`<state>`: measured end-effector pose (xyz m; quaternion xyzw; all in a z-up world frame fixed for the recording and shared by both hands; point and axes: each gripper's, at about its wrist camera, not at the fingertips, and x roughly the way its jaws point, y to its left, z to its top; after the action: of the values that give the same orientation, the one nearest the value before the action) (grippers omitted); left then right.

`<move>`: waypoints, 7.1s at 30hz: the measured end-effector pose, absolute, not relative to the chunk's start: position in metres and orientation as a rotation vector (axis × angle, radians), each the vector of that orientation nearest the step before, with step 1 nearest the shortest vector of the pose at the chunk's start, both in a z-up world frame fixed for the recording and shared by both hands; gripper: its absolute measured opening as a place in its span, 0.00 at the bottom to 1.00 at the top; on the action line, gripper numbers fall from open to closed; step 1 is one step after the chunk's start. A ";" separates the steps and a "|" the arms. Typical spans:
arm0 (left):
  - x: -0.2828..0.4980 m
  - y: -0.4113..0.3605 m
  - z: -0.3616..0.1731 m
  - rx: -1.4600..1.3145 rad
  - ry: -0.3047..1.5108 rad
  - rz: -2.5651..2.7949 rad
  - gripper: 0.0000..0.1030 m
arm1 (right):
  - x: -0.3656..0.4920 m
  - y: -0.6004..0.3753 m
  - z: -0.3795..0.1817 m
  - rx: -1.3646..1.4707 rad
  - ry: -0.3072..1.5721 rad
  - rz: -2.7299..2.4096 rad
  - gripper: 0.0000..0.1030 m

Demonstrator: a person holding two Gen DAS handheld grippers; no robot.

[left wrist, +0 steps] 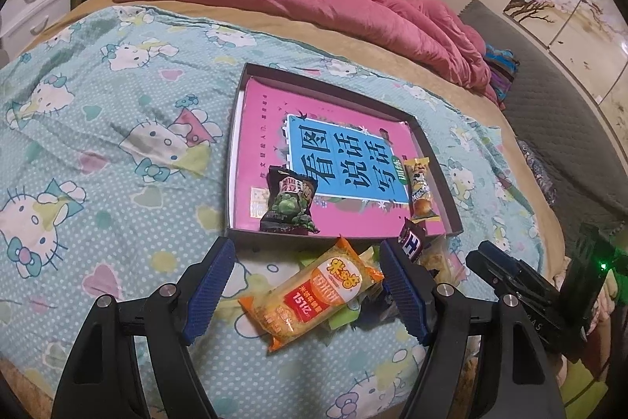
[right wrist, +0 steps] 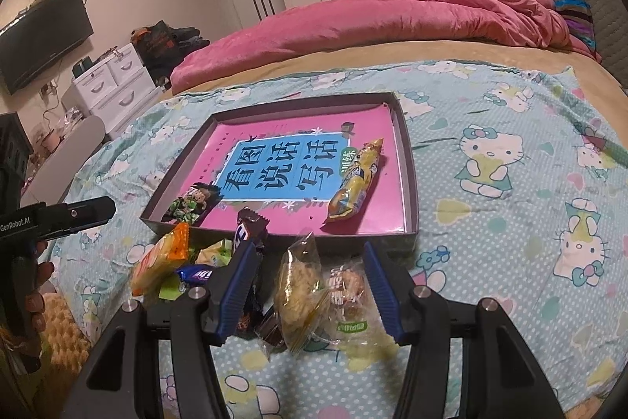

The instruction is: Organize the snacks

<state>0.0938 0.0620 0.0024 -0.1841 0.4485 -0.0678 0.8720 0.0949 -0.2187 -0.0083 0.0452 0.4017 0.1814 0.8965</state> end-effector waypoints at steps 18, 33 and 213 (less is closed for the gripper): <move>0.081 0.058 -0.007 -0.363 0.983 -0.155 0.75 | 0.088 -0.214 -0.013 0.081 0.864 0.386 0.55; 0.073 0.051 -0.014 -0.305 1.021 -0.169 0.75 | 0.085 -0.213 -0.018 0.076 0.892 0.394 0.55; 0.122 -0.002 0.010 -0.308 0.921 -0.279 0.39 | 0.104 -0.247 0.003 0.174 0.711 0.365 0.32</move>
<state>0.1219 -0.0017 0.0099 -0.1476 0.4412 -0.1336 0.8750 0.1040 -0.2473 0.0030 0.0848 0.3459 0.1776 0.9174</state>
